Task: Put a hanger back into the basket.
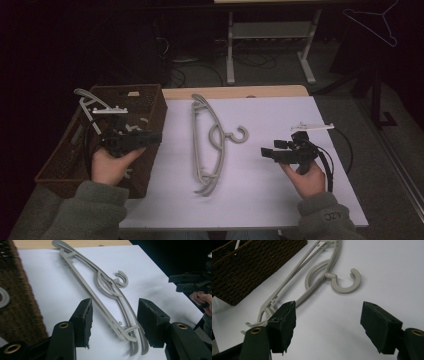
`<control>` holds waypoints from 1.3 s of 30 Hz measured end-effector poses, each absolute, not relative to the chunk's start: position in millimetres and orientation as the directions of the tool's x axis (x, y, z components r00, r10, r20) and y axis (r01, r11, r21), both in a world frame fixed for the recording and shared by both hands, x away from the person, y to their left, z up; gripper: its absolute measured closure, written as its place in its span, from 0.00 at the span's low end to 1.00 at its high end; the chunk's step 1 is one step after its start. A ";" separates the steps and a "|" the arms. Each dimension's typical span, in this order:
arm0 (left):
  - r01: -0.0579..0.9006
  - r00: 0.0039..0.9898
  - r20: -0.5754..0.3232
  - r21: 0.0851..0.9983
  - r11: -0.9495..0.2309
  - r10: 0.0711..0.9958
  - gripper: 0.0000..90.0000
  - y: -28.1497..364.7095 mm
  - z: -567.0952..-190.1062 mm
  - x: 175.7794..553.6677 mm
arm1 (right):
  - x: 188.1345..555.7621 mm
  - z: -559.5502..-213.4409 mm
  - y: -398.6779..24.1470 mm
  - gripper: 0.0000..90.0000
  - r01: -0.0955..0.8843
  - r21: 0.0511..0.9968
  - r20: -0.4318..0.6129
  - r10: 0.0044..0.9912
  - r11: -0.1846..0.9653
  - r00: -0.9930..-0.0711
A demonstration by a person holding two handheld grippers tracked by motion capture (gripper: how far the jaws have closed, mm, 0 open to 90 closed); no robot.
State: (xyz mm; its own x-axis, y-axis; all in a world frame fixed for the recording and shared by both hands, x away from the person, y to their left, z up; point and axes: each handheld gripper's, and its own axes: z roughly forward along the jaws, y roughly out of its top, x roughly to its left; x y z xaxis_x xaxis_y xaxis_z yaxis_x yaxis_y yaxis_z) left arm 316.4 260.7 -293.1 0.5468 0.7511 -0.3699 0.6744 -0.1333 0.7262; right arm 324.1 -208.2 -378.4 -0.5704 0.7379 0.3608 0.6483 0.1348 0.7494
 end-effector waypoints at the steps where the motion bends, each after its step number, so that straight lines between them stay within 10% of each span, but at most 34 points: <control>1: 0.672 0.551 -0.368 0.728 -0.137 0.749 0.51 257.7 -293.9 315.7 | 326.4 -377.7 -205.0 0.31 0.650 0.747 0.359 0.737 0.141 -0.573; 39: 0.682 0.601 -0.392 0.706 -0.191 0.697 0.47 192.4 -337.0 306.9 | 399.6 -428.2 -92.5 0.55 0.838 0.512 0.499 0.729 0.187 -0.468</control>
State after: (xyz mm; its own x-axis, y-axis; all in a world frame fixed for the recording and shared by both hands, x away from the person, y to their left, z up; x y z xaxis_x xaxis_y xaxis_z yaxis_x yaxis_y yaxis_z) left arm 306.9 192.4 -337.0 0.6005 0.6969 -0.3920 0.6821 -0.1906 0.7060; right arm 399.6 -92.5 -428.2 -0.4682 0.7292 0.4991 0.8381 0.1875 0.5123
